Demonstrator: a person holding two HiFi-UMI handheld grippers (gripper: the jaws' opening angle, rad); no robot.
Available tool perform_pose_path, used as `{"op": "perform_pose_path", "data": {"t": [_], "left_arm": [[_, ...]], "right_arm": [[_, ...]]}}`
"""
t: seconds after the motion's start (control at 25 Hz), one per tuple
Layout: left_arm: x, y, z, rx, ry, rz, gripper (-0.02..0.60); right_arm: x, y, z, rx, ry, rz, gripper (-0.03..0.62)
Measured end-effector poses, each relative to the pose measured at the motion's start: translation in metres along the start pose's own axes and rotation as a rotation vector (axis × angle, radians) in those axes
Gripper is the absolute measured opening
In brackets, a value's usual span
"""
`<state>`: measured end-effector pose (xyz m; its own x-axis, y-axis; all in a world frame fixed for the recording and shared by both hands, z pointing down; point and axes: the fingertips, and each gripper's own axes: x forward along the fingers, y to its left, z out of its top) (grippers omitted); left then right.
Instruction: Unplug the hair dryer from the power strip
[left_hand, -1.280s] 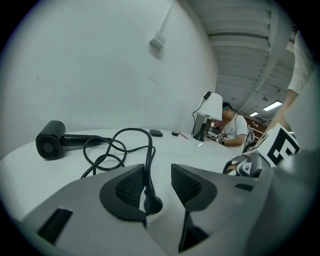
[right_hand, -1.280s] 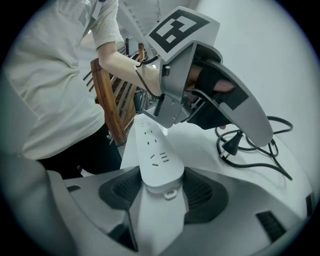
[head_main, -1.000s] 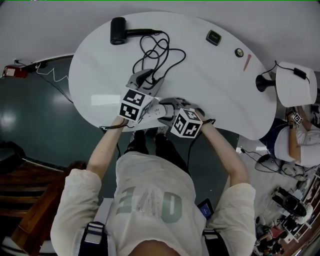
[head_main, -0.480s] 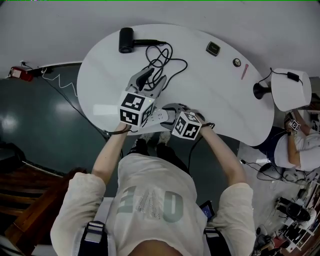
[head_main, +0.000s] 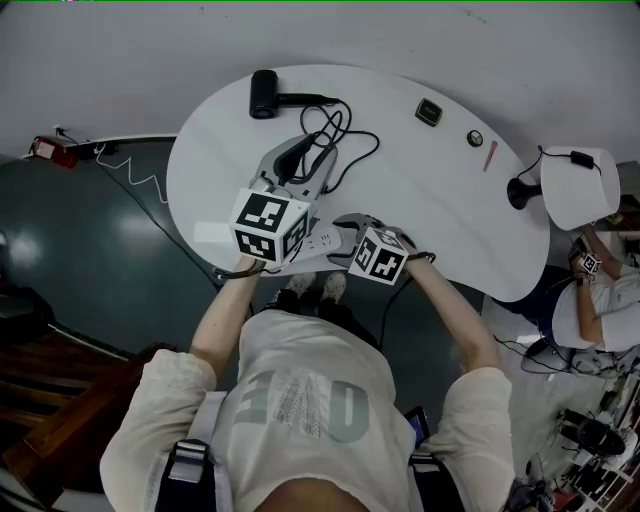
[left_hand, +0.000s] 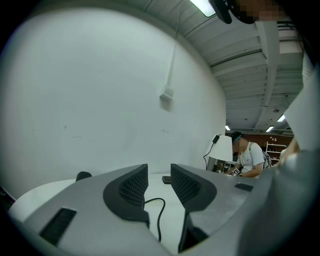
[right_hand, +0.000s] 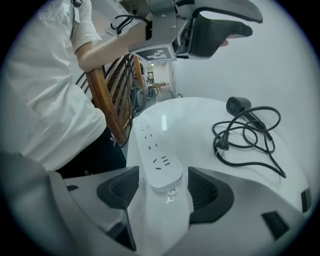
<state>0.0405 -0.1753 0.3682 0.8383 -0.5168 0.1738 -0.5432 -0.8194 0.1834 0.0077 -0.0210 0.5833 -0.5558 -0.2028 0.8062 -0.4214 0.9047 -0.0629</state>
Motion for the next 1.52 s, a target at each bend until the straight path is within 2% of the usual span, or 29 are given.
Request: {"op": "perform_pose_path", "data": {"t": [0.12, 0.2, 0.24, 0.4, 0.48, 0.64, 0.76, 0.88, 1.0, 1.12, 1.24, 1.52], "left_arm": [[-0.004, 0.002, 0.015, 0.012, -0.029, 0.018, 0.101], [-0.006, 0.005, 0.026, 0.021, -0.052, 0.046, 0.041], [-0.007, 0.005, 0.032, 0.028, -0.064, 0.057, 0.011], [-0.014, -0.004, 0.059, 0.086, -0.123, 0.058, 0.006], [-0.019, -0.013, 0.075, 0.128, -0.159, 0.053, 0.006], [-0.031, -0.035, 0.107, 0.213, -0.227, 0.035, 0.006], [-0.041, -0.050, 0.129, 0.235, -0.299, 0.027, 0.006], [-0.047, -0.061, 0.136, 0.251, -0.322, 0.017, 0.006], [-0.047, -0.067, 0.131, 0.288, -0.297, 0.023, 0.006], [-0.045, -0.068, 0.125, 0.264, -0.284, 0.024, 0.005], [-0.044, -0.065, 0.120, 0.246, -0.275, 0.024, 0.005], [-0.043, -0.057, 0.115, 0.264, -0.253, 0.056, 0.006]], "right_arm": [[-0.025, -0.013, 0.020, 0.028, -0.057, -0.042, 0.296], [-0.050, -0.034, 0.045, 0.059, -0.140, -0.120, 0.296], [-0.066, -0.047, 0.059, 0.078, -0.192, -0.179, 0.296], [-0.146, -0.098, 0.123, 0.141, -0.440, -0.467, 0.291], [-0.189, -0.114, 0.150, 0.177, -0.569, -0.594, 0.267], [-0.264, -0.119, 0.179, 0.215, -0.742, -0.844, 0.178], [-0.309, -0.110, 0.181, 0.246, -0.796, -1.067, 0.011], [-0.328, -0.098, 0.175, 0.293, -0.814, -1.213, 0.003], [-0.328, -0.090, 0.168, 0.338, -0.832, -1.252, 0.005], [-0.322, -0.087, 0.162, 0.372, -0.817, -1.258, 0.003], [-0.318, -0.086, 0.159, 0.373, -0.782, -1.265, 0.003], [-0.315, -0.088, 0.160, 0.377, -0.785, -1.240, 0.003]]}}
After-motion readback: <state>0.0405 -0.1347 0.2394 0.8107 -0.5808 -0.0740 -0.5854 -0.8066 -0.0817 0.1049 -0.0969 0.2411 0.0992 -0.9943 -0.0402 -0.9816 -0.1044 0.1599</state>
